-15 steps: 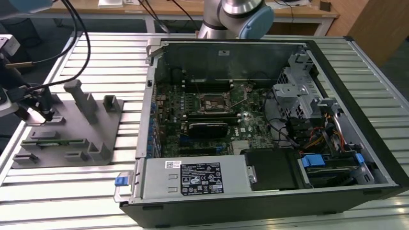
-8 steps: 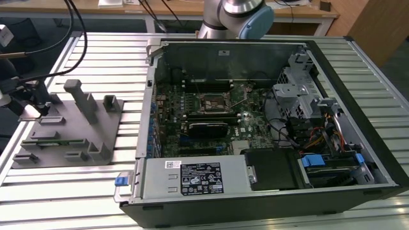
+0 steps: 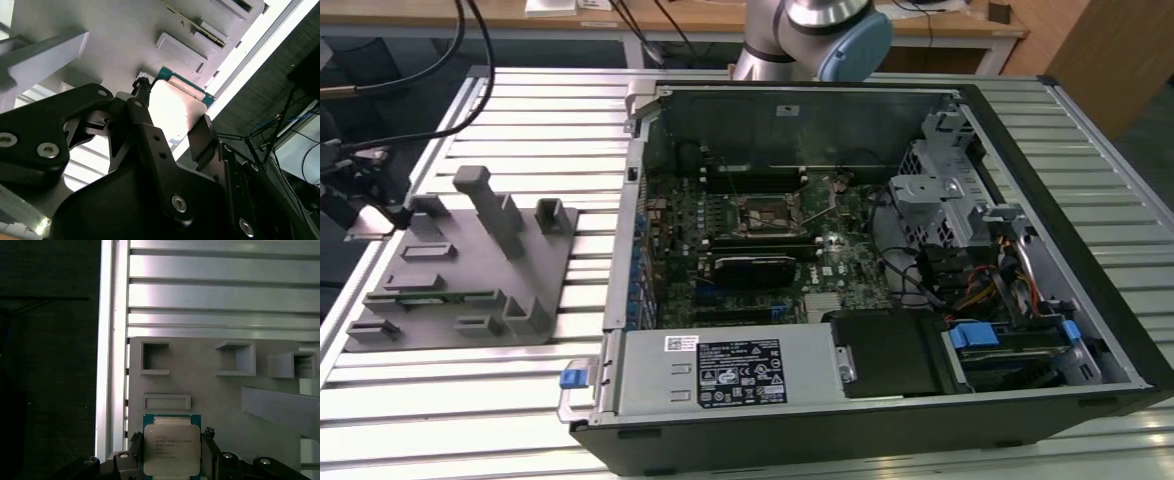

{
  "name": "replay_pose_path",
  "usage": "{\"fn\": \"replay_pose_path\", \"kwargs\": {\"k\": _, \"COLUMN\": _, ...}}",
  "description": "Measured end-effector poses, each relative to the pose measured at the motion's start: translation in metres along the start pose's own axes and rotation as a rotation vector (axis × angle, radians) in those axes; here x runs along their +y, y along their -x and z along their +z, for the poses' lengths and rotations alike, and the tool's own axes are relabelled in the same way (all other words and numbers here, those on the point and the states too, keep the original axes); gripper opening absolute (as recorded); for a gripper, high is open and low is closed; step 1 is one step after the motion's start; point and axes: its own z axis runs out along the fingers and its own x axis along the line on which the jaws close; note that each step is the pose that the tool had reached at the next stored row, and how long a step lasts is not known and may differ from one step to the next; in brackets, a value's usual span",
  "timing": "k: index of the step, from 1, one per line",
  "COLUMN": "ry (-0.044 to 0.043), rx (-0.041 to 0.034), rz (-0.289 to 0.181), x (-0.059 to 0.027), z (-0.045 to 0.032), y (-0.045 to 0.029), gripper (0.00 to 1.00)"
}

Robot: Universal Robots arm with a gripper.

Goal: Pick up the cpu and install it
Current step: 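Pick up the cpu and move it towards the insertion slot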

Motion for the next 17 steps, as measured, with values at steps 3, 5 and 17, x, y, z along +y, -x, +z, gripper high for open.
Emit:
{"fn": "replay_pose_path", "kwargs": {"k": 3, "ry": 0.0000, "rx": -0.0007, "rz": 0.000, "x": 0.0005, "z": -0.0085, "y": 0.0002, "gripper": 0.55}}
{"fn": "replay_pose_path", "kwargs": {"k": 5, "ry": 0.0000, "rx": -0.0013, "rz": 0.000, "x": 0.0009, "z": -0.0143, "y": 0.0003, "gripper": 0.55}}
{"fn": "replay_pose_path", "kwargs": {"k": 17, "ry": 0.0000, "rx": -0.0021, "rz": 0.000, "x": 0.0026, "z": -0.0427, "y": 0.0011, "gripper": 0.55}}
